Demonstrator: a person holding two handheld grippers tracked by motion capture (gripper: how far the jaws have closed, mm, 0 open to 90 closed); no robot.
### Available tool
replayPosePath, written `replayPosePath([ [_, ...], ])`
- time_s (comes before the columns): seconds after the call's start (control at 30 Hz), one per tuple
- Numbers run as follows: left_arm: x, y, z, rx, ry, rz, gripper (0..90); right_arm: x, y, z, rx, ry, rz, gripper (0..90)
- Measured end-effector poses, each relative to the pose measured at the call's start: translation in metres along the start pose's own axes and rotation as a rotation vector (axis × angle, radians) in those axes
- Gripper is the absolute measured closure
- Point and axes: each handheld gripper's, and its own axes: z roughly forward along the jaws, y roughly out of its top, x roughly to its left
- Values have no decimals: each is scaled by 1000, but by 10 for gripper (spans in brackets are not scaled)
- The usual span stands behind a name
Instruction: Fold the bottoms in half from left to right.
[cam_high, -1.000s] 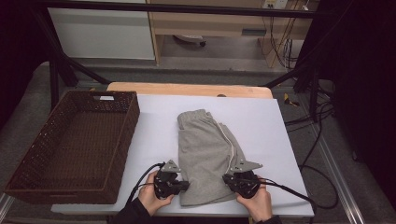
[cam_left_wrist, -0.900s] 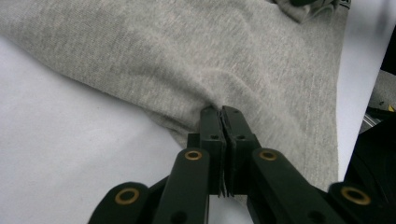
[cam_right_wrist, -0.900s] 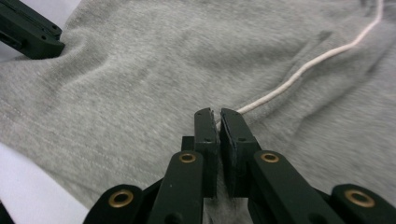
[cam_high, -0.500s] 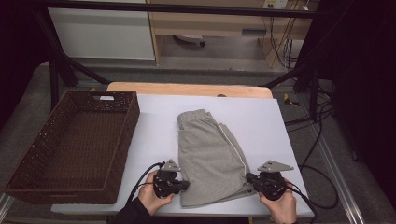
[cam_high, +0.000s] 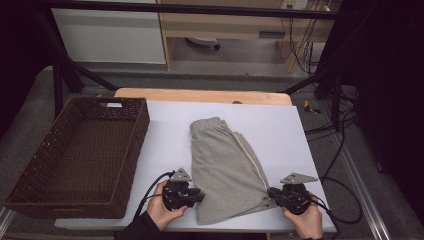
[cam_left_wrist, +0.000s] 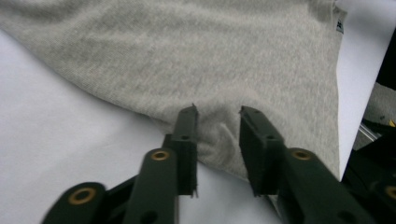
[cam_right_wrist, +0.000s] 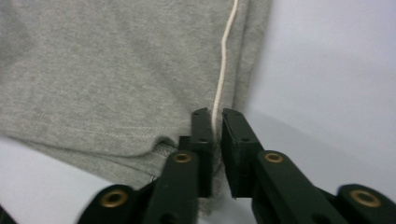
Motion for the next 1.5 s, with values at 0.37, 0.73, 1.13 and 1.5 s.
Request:
replayPosePath([
  [0.37, -2, -1, 12, 18, 11, -8, 590, -9, 22, 26, -75, 1, 3, 378],
  [0.73, -6, -1, 14, 39, 19, -7, 883, -13, 29, 51, -19, 16, -7, 575],
  [1.13, 2, -4, -4, 71, 0, -4, 900, -3, 28, 49, -12, 75, 24, 843],
  [1.5, 12, -19, -34, 95, 36, 5, 900, 19, 22, 47, -11, 158, 40, 844],
])
